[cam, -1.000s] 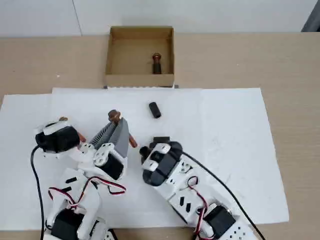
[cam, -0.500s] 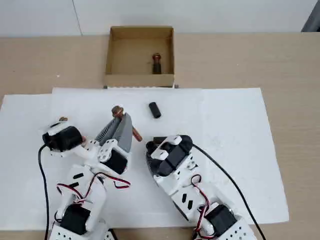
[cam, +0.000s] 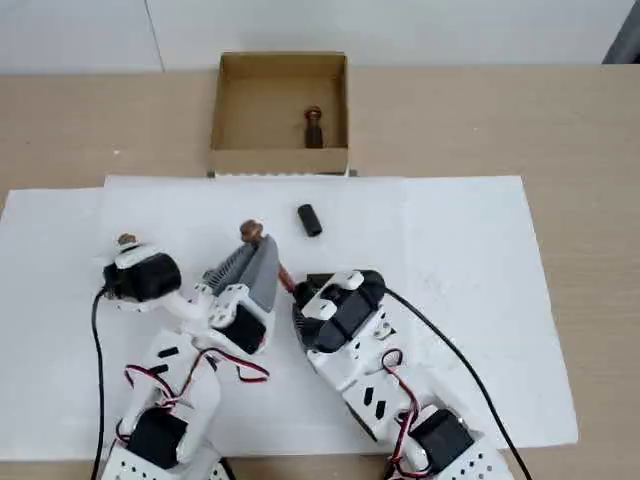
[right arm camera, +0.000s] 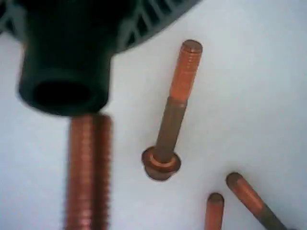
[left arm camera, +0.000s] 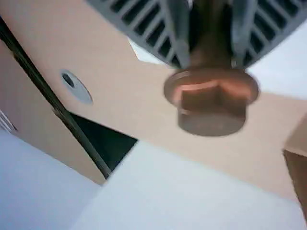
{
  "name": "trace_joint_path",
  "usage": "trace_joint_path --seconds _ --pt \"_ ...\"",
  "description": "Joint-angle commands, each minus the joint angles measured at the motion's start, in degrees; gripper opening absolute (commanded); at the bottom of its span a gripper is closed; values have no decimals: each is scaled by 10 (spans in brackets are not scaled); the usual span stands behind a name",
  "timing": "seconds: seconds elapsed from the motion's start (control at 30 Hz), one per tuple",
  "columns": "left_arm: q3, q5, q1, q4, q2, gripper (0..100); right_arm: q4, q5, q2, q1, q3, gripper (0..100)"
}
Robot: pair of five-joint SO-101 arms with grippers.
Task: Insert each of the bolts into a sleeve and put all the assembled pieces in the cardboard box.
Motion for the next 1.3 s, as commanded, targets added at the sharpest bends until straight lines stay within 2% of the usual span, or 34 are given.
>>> trace_joint_path --seconds 0.0,0.5,0.6,0.8,1.03,1.17,1.27 --pt "-2 2 15 -18 -7 6 7 -4 -7 4 8 2" --pt "38 2 18 -16 -7 6 16 -4 -7 -18 8 2" --pt "38 -6 38 -10 -7 6 16 -4 -7 -18 8 2" --pt "38 -53 117 44 -7 6 17 -4 -7 -15 8 2" --pt "38 -69 127 117 -7 6 17 -4 -7 -15 8 2" --pt "38 -69 164 179 -7 6 17 -4 -7 -15 8 2" --pt "38 -69 176 194 -7 6 17 -4 -7 -15 8 2"
